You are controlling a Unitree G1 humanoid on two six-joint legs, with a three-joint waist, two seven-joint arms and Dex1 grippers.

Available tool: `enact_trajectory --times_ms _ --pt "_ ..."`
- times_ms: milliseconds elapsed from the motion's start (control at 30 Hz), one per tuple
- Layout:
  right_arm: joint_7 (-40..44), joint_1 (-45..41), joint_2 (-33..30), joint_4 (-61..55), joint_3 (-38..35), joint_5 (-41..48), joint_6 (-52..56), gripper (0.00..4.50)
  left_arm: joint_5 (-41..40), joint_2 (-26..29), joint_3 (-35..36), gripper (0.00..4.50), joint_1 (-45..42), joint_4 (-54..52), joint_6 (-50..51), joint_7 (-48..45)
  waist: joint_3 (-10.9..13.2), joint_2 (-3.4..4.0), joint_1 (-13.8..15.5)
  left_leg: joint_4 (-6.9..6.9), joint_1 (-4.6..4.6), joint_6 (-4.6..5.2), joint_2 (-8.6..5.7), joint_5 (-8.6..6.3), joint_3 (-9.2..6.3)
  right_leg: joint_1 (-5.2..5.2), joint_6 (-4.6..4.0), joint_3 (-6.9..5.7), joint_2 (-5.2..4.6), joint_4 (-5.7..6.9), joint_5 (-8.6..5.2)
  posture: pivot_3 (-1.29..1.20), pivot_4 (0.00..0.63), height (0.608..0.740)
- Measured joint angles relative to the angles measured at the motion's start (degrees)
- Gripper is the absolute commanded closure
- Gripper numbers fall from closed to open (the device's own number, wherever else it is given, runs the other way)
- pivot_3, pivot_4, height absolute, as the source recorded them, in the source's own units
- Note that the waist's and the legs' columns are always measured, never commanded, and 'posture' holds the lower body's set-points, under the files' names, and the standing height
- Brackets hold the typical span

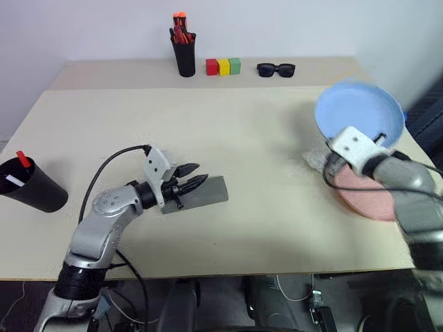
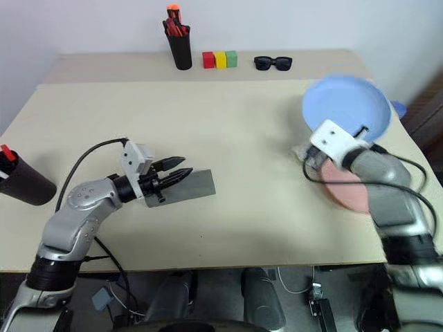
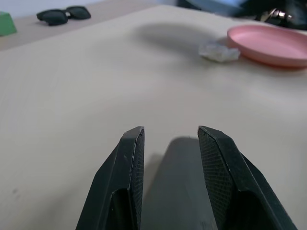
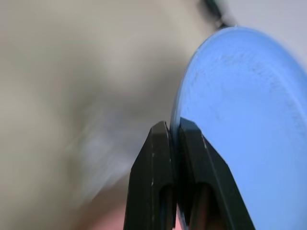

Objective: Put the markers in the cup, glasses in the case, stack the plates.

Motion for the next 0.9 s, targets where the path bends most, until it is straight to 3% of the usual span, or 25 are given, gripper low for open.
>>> enact_trajectory --times_ms 100,233,400,500,633,833,900 --pt "2.5 8.5 0.0 -8.4 -3.4 2.2 6.9 3.50 0.9 -1.8 -2.1 2.76 -4.3 4.8 -2.2 -2.0 0.0 -0.01 -0.3 0.13 0.10 0.00 0.00 0.00 0.08 0.14 -0.16 0.07 0.00 -0.03 -0.08 0.00 0.150 0.740" --pt "1.0 8.7 0.7 -10.8 -3.1 2.3 9.8 1.61 2.1 -2.7 -4.1 2.76 -5.9 8.0 -4.5 -4.1 0.0 -0.03 -1.9 0.07 0.28 0.00 0.02 0.00 0.13 0.18 -0.19 0.14 0.04 0.02 -0.05 0.00 0.150 0.740" --pt "-3.2 -1.1 6.4 -7.7 3.9 1.2 7.3 1.61 2.8 -2.5 -4.0 2.76 -5.4 8.6 -4.9 -3.8 0.0 -0.04 -2.6 -0.01 0.31 0.00 0.04 0.00 0.09 0.19 -0.15 0.13 0.08 0.06 -0.04 0.00 0.150 0.740" --pt "-6.9 -7.6 10.3 2.7 11.2 -2.4 4.0 1.61 3.2 -2.3 -3.3 2.76 -2.7 6.4 -5.1 -2.8 0.0 -0.04 -2.6 0.00 0.24 0.00 0.02 0.00 0.09 0.19 -0.01 0.14 0.03 0.02 0.03 0.00 0.150 0.740" --pt "-13.0 -13.6 12.1 17.6 15.0 -7.3 -1.4 1.61 2.9 -1.7 -1.6 2.76 0.3 2.3 -3.3 -0.6 0.0 -0.02 -1.5 0.02 0.15 0.00 -0.01 0.00 0.09 0.16 0.00 0.13 -0.01 -0.03 0.04 0.00 0.150 0.740" --pt "-17.9 -17.9 12.8 27.5 16.5 -10.7 -6.9 4.45 1.5 -0.9 0.5 2.76 5.0 -3.8 -0.5 1.7 0.0 -0.03 -1.5 -0.02 0.16 0.00 0.00 0.00 0.08 0.15 0.01 0.13 0.00 -0.03 0.04 0.00 0.150 0.740" --pt "-17.8 -17.8 12.7 26.6 16.5 -10.7 -7.0 4.45 1.2 -0.8 1.3 2.76 6.2 -4.7 0.0 2.3 0.0 -0.02 -1.5 -0.01 0.16 0.00 0.00 0.00 0.07 0.15 0.01 0.13 0.01 -0.02 0.04 0.00 0.150 0.740"
